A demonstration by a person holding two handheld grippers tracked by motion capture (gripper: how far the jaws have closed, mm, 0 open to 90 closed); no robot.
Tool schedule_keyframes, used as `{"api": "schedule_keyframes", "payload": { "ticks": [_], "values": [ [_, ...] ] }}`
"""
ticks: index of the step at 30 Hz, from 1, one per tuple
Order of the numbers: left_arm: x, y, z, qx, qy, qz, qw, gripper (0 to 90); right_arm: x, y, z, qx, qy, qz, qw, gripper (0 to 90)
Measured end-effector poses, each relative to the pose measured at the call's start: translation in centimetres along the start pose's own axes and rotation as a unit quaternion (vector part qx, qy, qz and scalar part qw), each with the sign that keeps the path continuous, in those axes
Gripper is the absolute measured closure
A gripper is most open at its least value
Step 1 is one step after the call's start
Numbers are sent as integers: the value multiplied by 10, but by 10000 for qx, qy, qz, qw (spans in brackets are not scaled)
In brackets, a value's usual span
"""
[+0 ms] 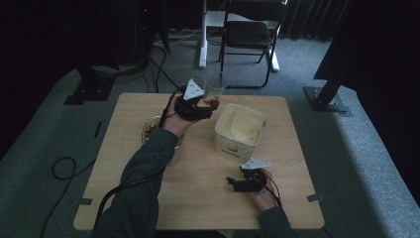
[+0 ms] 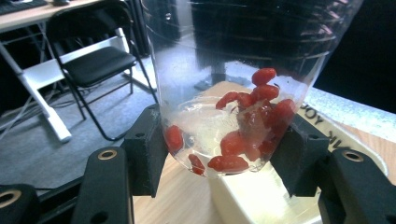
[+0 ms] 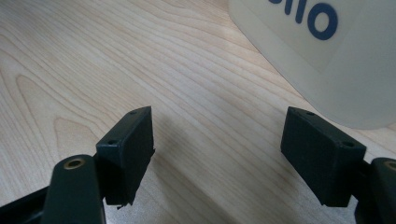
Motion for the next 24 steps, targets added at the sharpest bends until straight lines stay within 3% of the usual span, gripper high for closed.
{"api": "schedule_keyframes", "payload": {
  "ticks": [4,14,18,21,22,24],
  "values": [
    [0,14,15,-140,-12,-88,9999,419,0,0,0,-1,0,7,10000,250],
    [6,56,47,-570,-100,50,9983,402,0,0,0,2,2,14,10000,250],
    [10,67,57,-641,-129,95,9978,403,0,0,0,2,4,23,10000,250],
    [13,77,64,-790,-131,87,9967,404,0,0,0,14,6,28,10000,250],
    [13,81,66,-867,-137,174,9960,400,0,0,0,19,9,30,10000,250],
    [14,86,71,-896,-185,272,9954,311,0,0,0,11,3,28,10000,250]
  ]
}}
Point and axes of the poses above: each handheld gripper's, and its own axes: z roughly forward along the jaws, x roughly out of its top, y roughly to its right, the point moved 6 cm from there along z, roughly forward along the jaws, and after that the axes turned 6 degrees about -z, right-handed, at the moved point
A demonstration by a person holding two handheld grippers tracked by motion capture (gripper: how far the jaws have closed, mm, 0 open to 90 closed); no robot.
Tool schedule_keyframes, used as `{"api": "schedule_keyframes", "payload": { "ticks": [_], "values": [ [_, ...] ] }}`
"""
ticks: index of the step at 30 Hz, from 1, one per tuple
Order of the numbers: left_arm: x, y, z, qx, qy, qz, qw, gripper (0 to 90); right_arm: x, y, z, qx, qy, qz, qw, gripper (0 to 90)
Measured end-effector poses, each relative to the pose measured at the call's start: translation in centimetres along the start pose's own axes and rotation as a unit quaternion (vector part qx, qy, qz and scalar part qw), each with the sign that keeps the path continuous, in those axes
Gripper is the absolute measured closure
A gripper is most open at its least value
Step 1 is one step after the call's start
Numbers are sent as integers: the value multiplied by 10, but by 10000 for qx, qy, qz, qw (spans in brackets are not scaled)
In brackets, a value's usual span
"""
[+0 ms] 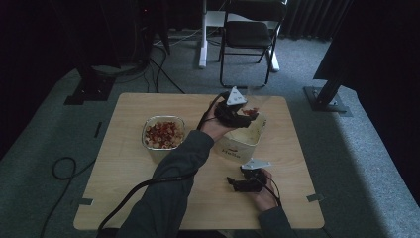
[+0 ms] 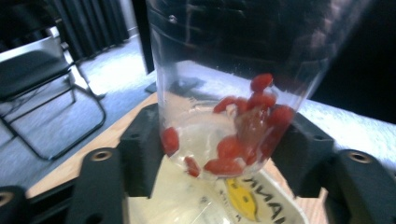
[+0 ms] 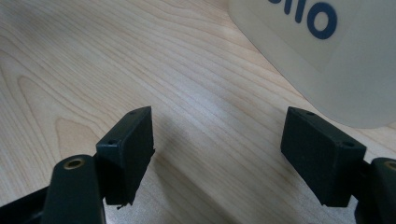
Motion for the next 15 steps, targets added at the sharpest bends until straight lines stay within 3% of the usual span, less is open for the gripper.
{"api": "schedule_keyframes", "payload": {
  "ticks": [2,3,8,15],
  "values": [
    [-2,-2,4,2,-54,-83,10000,181,0,0,0,-4,-1,-6,10000,250],
    [-3,-4,5,78,-72,-133,9999,161,0,0,0,-11,-9,-8,10000,250],
    [-7,-9,0,81,-6,-204,9998,150,0,-1,0,1,5,-20,10000,249],
    [2,-9,-24,197,272,-331,9989,151,0,-1,0,-31,-23,-54,10000,248]
  ]
}}
Point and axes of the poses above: each handheld gripper's, and its own axes: z roughly forward along the jaws, x roughly out of its top, y roughly to its right, the point moved 6 cm from there along z, roughly forward along the jaws, and after that the axes turned 6 degrees about -z, right-handed, at the moved point
